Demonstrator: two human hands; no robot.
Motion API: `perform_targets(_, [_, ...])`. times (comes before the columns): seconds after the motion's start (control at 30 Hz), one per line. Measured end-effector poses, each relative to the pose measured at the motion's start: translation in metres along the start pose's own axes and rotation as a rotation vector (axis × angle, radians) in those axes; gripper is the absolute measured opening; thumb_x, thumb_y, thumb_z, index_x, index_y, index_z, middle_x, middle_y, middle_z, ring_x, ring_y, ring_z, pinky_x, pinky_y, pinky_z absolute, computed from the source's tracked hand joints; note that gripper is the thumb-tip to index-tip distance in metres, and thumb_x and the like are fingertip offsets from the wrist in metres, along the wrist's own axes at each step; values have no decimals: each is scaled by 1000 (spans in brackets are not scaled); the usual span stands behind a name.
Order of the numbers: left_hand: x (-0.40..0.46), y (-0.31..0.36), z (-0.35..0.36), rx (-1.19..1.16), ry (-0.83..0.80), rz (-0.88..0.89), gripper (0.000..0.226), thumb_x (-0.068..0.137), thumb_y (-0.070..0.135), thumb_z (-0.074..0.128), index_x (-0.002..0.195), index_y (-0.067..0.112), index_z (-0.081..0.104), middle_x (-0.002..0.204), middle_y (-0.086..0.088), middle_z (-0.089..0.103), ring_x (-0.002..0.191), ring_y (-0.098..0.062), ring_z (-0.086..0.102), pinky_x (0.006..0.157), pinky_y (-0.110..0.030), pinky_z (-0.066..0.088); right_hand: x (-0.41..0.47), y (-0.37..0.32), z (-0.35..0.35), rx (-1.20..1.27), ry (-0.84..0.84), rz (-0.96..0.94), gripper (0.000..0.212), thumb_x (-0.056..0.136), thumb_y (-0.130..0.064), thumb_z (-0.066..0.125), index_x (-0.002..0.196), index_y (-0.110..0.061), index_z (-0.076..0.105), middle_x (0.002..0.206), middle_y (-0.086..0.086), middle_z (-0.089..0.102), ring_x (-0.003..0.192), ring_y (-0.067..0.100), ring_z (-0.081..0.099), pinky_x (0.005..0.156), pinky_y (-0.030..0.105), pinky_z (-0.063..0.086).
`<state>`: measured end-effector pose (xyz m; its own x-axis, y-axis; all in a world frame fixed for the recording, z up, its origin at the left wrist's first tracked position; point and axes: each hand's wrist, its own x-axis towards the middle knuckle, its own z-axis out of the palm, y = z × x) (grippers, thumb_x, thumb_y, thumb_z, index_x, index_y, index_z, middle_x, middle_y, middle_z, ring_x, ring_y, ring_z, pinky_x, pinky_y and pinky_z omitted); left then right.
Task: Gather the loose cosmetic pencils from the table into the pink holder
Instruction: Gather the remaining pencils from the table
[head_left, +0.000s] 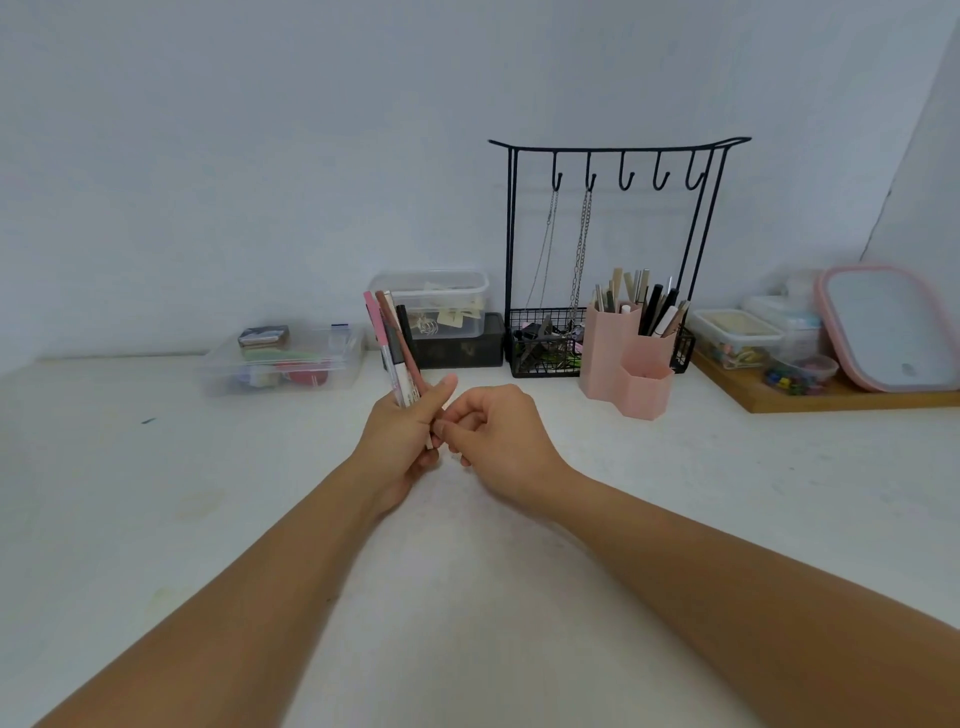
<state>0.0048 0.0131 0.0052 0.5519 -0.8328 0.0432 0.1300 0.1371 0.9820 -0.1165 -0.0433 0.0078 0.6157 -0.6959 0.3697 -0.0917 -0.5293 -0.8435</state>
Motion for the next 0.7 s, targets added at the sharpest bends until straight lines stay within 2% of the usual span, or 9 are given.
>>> perform_targets(0.1, [-2, 1, 3, 55, 41, -1, 24, 92, 31, 72, 87, 12, 59, 62, -6, 54, 46, -14, 47, 41, -23, 36, 2, 1, -3, 23, 6, 9, 8, 83, -10, 75, 75, -10, 73, 64, 11, 71, 49, 10, 57, 59, 37, 55])
perform_targets(0.23, [-5, 2, 5, 78, 20, 24, 24, 94, 28, 69, 82, 8, 68, 61, -7, 66, 50, -15, 60, 45, -26, 48, 1, 2, -2, 30, -17, -11, 7, 78, -5, 73, 74, -11, 73, 62, 5, 69, 50, 4, 56, 55, 23, 48])
perform_targets(0.3, [-6, 4, 3, 104, 17, 48, 23, 93, 27, 70, 80, 8, 68, 58, -4, 61, 50, -13, 58, 42, -25, 45, 2, -3, -2, 169, 30, 22, 12, 73, -8, 74, 81, -14, 69, 69, 3, 68, 58, 7, 60, 60, 26, 52])
perform_targets(0.37, [-5, 5, 3, 207, -1, 87, 20, 93, 19, 62, 74, 11, 64, 53, -2, 55, 49, -14, 54, 39, -23, 40, 7, -8, -5, 333, 37, 60, 32, 71, -22, 78, 100, -17, 63, 90, 0, 69, 72, 7, 65, 66, 21, 54])
perform_targets(0.47, [-6, 0, 10, 476, -119, 247, 24, 95, 6, 48, 75, 15, 59, 51, 6, 53, 44, -9, 50, 41, -20, 37, 11, -16, -11, 366, -77, 100, 67, 67, -44, 86, 124, -27, 57, 117, -9, 68, 102, -2, 64, 75, 12, 51])
perform_targets(0.5, [-8, -3, 13, 558, -165, 329, 23, 96, 1, 48, 84, 17, 60, 58, 9, 57, 48, -3, 53, 45, -18, 39, 11, -18, -11, 402, -103, 135, 64, 67, -42, 88, 123, -28, 60, 116, -8, 70, 104, 0, 66, 78, 15, 51])
perform_targets(0.57, [-9, -8, 18, 642, -210, 462, 37, 96, -3, 53, 105, 32, 58, 82, 14, 64, 71, 4, 64, 57, -11, 45, 11, -19, -11, 435, -88, 185, 39, 73, -30, 87, 107, -21, 72, 104, -2, 76, 97, 4, 70, 80, 19, 51])
perform_targets(0.63, [-11, -8, 20, 605, -238, 487, 49, 92, 0, 59, 112, 44, 53, 98, 17, 64, 90, 11, 65, 69, -8, 48, 10, -20, -11, 421, -43, 203, 19, 79, -21, 82, 95, -12, 77, 91, 1, 78, 87, 5, 72, 76, 20, 53])
perform_targets(0.7, [-10, -9, 21, 607, -228, 469, 45, 91, 4, 63, 120, 37, 55, 101, 22, 63, 95, 15, 63, 75, -4, 46, 9, -18, -10, 474, -31, 254, 15, 85, -19, 76, 96, -9, 77, 94, 3, 78, 91, 10, 73, 83, 26, 54])
